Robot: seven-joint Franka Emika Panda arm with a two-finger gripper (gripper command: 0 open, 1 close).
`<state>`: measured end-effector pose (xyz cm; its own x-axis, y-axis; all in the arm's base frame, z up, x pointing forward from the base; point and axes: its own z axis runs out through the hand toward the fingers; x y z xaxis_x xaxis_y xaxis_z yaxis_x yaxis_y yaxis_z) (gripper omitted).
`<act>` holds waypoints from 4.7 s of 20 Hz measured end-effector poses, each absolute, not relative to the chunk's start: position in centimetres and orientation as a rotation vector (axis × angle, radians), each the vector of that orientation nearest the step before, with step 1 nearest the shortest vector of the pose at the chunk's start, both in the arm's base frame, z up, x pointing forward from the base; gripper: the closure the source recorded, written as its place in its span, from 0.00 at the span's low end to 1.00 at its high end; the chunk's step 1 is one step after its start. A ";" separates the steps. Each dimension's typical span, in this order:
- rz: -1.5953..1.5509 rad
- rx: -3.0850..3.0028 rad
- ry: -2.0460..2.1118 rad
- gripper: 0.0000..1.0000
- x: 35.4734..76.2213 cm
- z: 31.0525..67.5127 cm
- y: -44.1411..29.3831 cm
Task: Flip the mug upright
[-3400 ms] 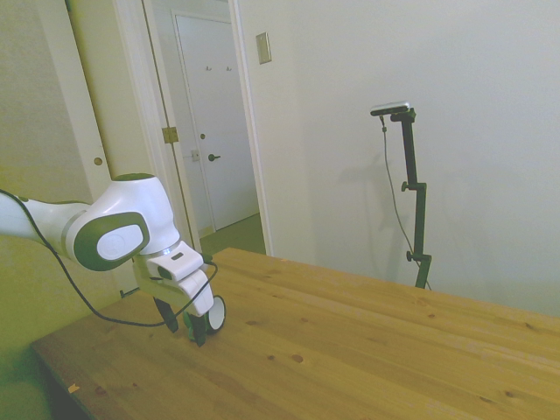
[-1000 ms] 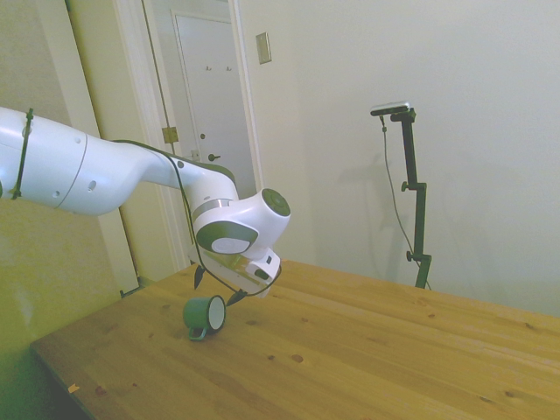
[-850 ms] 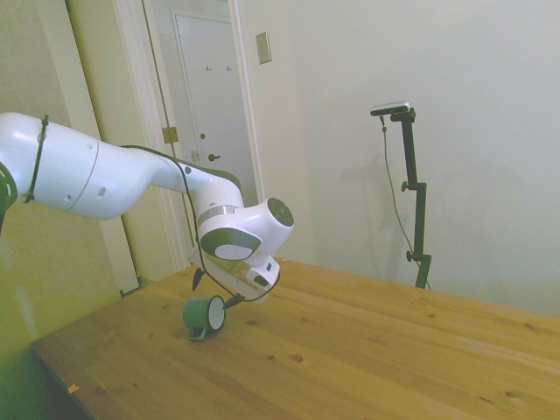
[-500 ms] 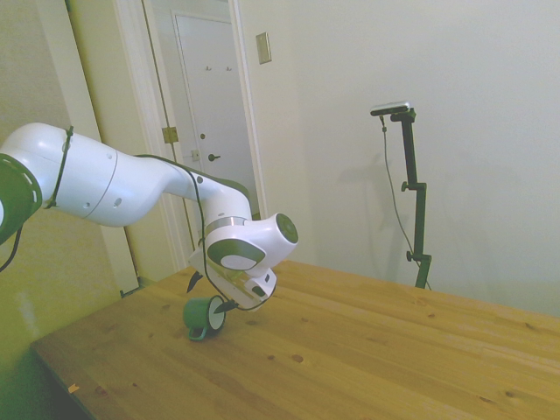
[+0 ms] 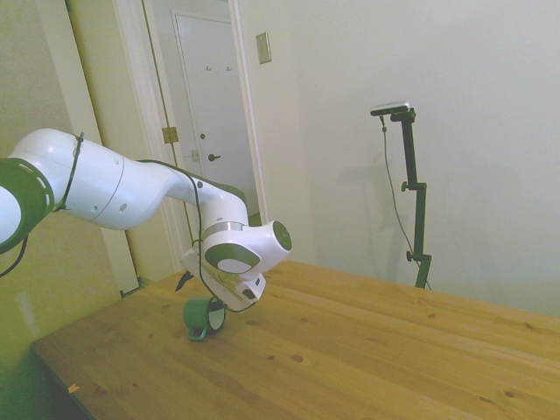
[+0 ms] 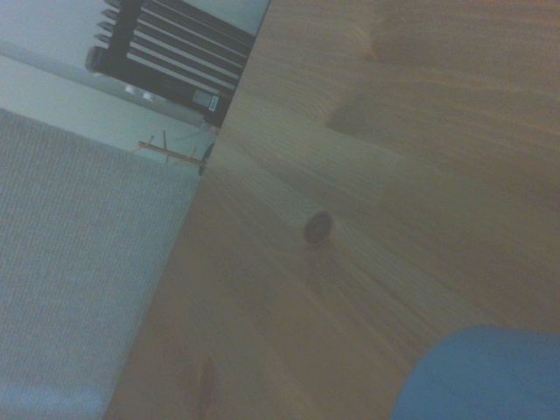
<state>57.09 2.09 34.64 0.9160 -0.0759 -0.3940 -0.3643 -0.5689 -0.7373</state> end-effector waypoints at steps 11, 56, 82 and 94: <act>0.412 -2.122 0.307 1.00 57.0 34.2 2.4; -0.191 -2.661 0.456 1.00 53.6 42.8 -0.5; -0.357 -2.912 0.787 0.00 54.2 38.4 -3.2; -0.413 -2.896 0.776 0.00 53.9 40.6 -2.6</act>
<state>53.86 -2.62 40.59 0.8319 -0.5046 0.2311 -0.4731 -0.8624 -0.1802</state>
